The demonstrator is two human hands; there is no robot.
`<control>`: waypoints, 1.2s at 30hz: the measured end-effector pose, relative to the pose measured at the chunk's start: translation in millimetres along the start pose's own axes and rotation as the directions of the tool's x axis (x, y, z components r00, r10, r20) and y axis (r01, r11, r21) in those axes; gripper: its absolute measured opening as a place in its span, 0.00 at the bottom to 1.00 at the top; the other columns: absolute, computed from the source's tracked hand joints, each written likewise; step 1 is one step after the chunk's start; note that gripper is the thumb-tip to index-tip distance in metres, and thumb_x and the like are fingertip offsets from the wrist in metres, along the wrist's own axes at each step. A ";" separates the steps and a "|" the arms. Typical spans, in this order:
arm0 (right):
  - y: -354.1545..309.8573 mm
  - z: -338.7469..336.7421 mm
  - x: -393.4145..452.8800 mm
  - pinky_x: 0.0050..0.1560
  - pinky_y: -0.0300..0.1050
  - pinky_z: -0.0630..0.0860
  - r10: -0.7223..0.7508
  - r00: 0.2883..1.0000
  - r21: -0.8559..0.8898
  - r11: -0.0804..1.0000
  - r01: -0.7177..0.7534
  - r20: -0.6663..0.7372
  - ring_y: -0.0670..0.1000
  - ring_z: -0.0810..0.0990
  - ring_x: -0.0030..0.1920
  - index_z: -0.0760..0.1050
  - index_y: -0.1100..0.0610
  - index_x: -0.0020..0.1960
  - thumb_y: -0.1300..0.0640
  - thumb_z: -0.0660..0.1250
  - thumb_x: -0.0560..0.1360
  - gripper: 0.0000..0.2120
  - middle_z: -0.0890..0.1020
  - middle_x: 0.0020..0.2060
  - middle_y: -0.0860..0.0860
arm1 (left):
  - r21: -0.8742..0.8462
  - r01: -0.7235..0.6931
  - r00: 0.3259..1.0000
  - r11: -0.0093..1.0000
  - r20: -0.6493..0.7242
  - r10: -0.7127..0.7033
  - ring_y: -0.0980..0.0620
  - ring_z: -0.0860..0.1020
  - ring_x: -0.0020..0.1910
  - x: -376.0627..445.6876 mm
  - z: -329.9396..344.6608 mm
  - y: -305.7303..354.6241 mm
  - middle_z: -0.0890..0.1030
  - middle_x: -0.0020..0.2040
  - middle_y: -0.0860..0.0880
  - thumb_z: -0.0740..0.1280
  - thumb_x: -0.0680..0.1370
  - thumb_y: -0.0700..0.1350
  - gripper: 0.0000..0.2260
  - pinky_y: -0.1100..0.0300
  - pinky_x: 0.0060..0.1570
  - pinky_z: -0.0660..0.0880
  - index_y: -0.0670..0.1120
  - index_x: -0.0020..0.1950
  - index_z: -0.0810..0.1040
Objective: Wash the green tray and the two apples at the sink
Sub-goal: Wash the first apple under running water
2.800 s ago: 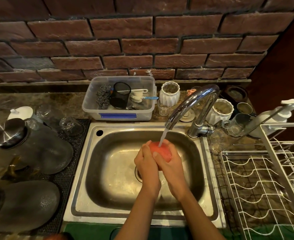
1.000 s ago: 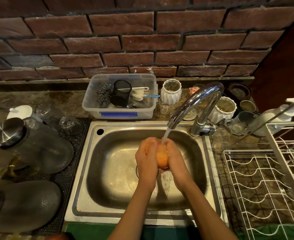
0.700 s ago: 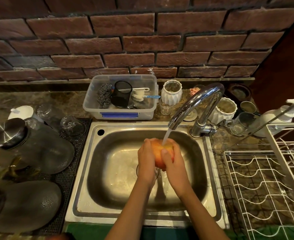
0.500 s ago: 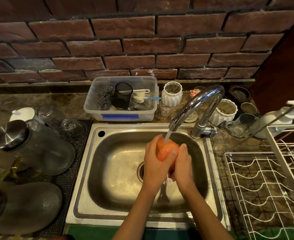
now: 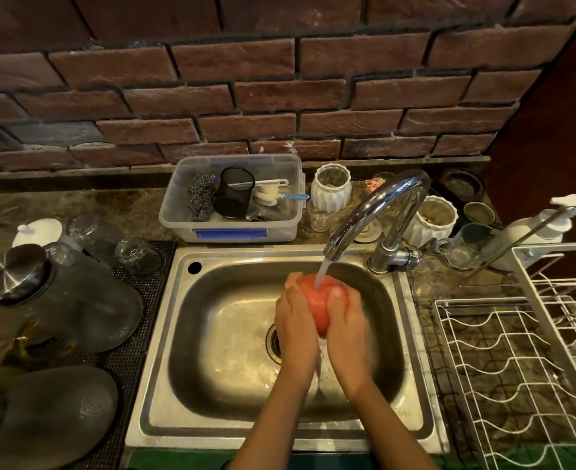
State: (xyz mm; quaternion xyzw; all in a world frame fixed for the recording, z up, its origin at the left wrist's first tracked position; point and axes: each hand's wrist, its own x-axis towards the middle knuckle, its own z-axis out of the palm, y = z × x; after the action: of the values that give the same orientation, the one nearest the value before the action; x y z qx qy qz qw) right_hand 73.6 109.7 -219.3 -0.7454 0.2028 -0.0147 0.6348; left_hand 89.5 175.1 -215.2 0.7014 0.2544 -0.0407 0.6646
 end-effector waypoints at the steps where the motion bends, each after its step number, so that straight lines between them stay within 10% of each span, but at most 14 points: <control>1: 0.2 -1.2 0.7 0.38 0.28 0.76 0.007 1.000 0.029 1.000 -0.006 -0.027 0.39 0.82 0.49 0.71 0.38 0.59 0.38 0.52 0.81 0.13 0.80 0.49 0.40 | 0.000 -0.018 0.999 1.000 0.045 0.018 0.52 0.76 0.60 -2.3 -3.4 -1.4 0.73 0.67 0.53 0.53 0.82 0.63 0.14 0.56 0.53 0.80 0.71 0.66 0.70; 8: -11.2 -7.7 15.7 0.49 0.51 0.84 0.296 0.949 0.179 0.933 -0.311 0.108 0.55 0.83 0.53 0.75 0.54 0.64 0.41 0.47 0.83 0.25 0.82 0.55 0.55 | -0.029 -0.096 0.933 0.995 0.346 0.100 0.48 0.75 0.65 -5.1 -31.2 -6.7 0.69 0.71 0.59 0.81 0.62 0.57 0.42 0.52 0.53 0.83 0.75 0.70 0.63; 14: -18.6 -13.3 21.2 0.53 0.62 0.81 0.497 0.851 0.200 0.828 -0.524 0.169 0.58 0.82 0.53 0.76 0.51 0.56 0.43 0.54 0.82 0.16 0.81 0.52 0.56 | 0.044 -0.138 0.954 0.990 0.273 0.121 0.50 0.76 0.61 -3.4 -32.1 -4.5 0.71 0.66 0.58 0.82 0.57 0.59 0.45 0.54 0.49 0.84 0.71 0.68 0.63; 19: -0.3 -41.0 18.1 0.51 0.52 0.80 0.170 0.979 -0.115 0.981 -0.157 0.114 0.56 0.82 0.47 0.81 0.55 0.49 0.52 0.57 0.83 0.15 0.83 0.43 0.53 | -0.014 -0.070 0.976 0.997 0.205 0.071 0.49 0.76 0.61 -9.8 -32.2 -10.4 0.73 0.63 0.57 0.81 0.57 0.59 0.41 0.57 0.49 0.83 0.67 0.66 0.67; 24: 53.9 -82.9 -15.5 0.72 0.54 0.65 -0.045 0.987 -0.503 0.856 0.117 0.153 0.48 0.69 0.69 0.69 0.47 0.72 0.49 0.62 0.80 0.21 0.73 0.68 0.45 | -0.046 -0.077 0.975 0.996 0.206 0.085 0.55 0.76 0.58 -17.2 -38.3 -11.5 0.73 0.60 0.62 0.82 0.59 0.54 0.36 0.70 0.40 0.78 0.69 0.60 0.67; 36: 141.6 -140.5 -118.4 0.76 0.54 0.31 0.027 0.983 -0.843 0.519 0.142 0.183 0.45 0.27 0.75 0.41 0.39 0.77 0.29 0.41 0.74 0.34 0.36 0.78 0.44 | 0.003 -0.159 0.967 0.987 0.202 0.155 0.54 0.76 0.57 -36.9 -45.1 -25.6 0.73 0.59 0.61 0.82 0.57 0.55 0.41 0.73 0.38 0.77 0.63 0.65 0.66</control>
State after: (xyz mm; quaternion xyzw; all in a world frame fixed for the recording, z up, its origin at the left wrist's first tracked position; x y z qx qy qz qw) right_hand -114.5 -0.3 -299.1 -0.9651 0.1033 0.1299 0.2028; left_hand 34.3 206.5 -218.9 0.7181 0.1293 -0.0611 0.6811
